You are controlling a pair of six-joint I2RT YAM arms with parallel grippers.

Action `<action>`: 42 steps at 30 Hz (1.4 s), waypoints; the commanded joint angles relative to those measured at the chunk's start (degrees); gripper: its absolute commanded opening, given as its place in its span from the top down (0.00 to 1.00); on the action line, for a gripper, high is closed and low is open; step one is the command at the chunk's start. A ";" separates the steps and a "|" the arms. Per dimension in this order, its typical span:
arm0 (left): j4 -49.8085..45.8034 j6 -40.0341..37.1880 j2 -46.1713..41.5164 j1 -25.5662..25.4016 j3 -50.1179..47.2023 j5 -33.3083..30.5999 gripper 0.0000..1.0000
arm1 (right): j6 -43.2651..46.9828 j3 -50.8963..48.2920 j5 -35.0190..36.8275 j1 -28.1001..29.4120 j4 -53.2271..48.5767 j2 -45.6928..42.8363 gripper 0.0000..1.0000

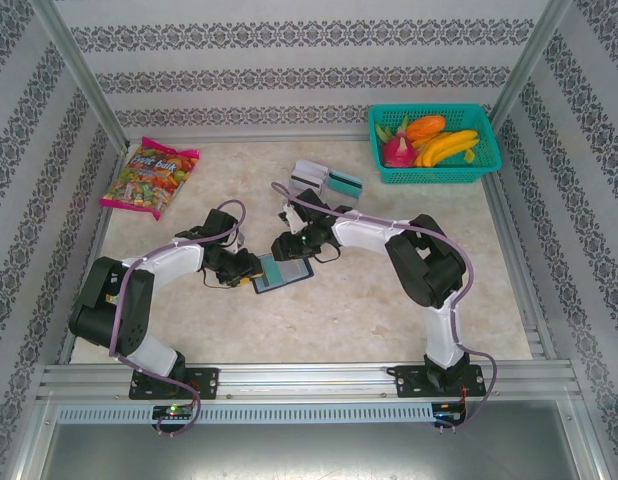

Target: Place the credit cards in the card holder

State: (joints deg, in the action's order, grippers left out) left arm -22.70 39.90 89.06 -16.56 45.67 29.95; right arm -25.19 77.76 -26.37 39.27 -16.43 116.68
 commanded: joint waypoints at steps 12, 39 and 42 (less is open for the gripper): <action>0.51 -0.83 0.50 -0.67 0.08 0.25 0.65 | 3.05 -0.92 0.36 -1.59 -4.68 -3.46 0.53; 2.92 -0.61 2.96 -0.71 -1.70 0.19 0.65 | 1.53 -8.21 4.30 1.57 -5.83 -7.71 0.53; 3.36 -0.44 3.10 -0.74 -1.98 0.37 0.65 | 1.25 -7.84 4.47 1.89 -5.57 -5.86 0.53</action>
State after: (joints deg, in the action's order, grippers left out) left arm -20.36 39.90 91.05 -16.56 45.21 30.13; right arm -23.66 69.84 -23.14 40.40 -21.41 109.21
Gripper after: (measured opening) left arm 0.346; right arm 0.467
